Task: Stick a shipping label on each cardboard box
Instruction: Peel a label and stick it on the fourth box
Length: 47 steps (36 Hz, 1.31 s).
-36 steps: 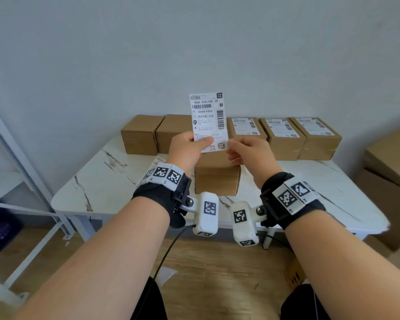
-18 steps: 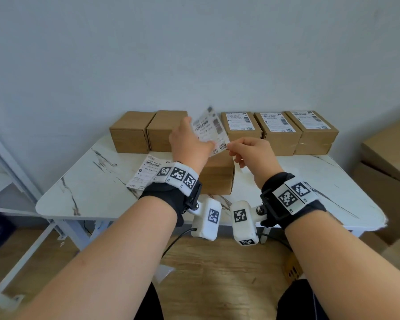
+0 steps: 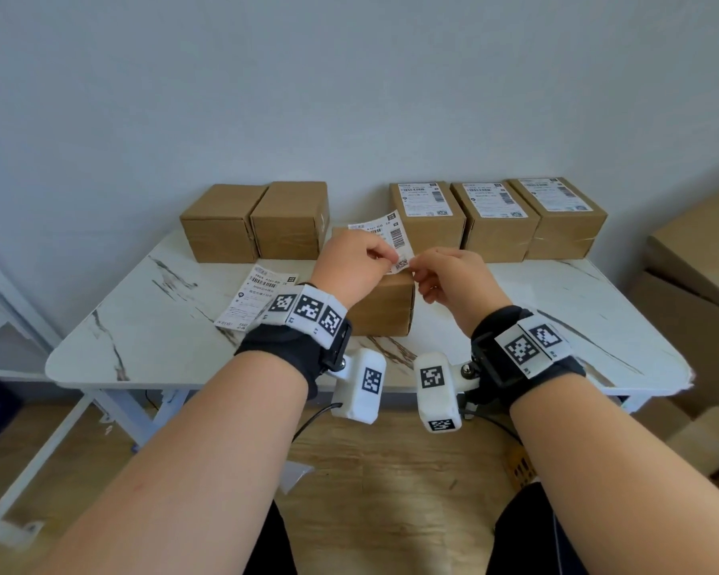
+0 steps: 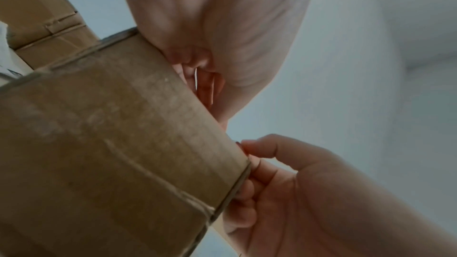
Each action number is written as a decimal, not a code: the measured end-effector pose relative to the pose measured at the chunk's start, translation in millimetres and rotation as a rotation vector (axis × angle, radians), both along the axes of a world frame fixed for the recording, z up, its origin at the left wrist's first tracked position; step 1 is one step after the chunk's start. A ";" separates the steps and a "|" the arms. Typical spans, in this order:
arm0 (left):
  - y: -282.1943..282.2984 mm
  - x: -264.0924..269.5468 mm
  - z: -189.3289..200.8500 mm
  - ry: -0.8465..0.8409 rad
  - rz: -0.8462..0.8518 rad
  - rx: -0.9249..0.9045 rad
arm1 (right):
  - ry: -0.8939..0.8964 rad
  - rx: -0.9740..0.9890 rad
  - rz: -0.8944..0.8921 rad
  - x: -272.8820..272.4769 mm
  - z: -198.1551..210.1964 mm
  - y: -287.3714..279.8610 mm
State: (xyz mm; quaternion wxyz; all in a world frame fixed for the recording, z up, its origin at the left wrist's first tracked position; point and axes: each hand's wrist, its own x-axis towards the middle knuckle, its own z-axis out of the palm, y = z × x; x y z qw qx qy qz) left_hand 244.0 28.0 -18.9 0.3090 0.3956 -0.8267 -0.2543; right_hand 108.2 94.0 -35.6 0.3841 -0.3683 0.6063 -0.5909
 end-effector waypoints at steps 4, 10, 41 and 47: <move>-0.5 0.2 0.6 -0.025 -0.022 0.000 | -0.029 -0.031 0.026 2.2 -2.2 -0.1; -1.9 1.7 1.9 -0.033 -0.040 0.019 | -0.090 -0.084 0.013 6.1 -9.7 -2.2; -2.7 11.5 8.9 0.060 -0.062 0.211 | -0.108 -0.116 -0.117 13.2 -18.0 -11.4; -1.4 10.4 8.2 0.094 -0.054 0.235 | -0.111 -0.133 -0.043 7.3 -19.1 -7.5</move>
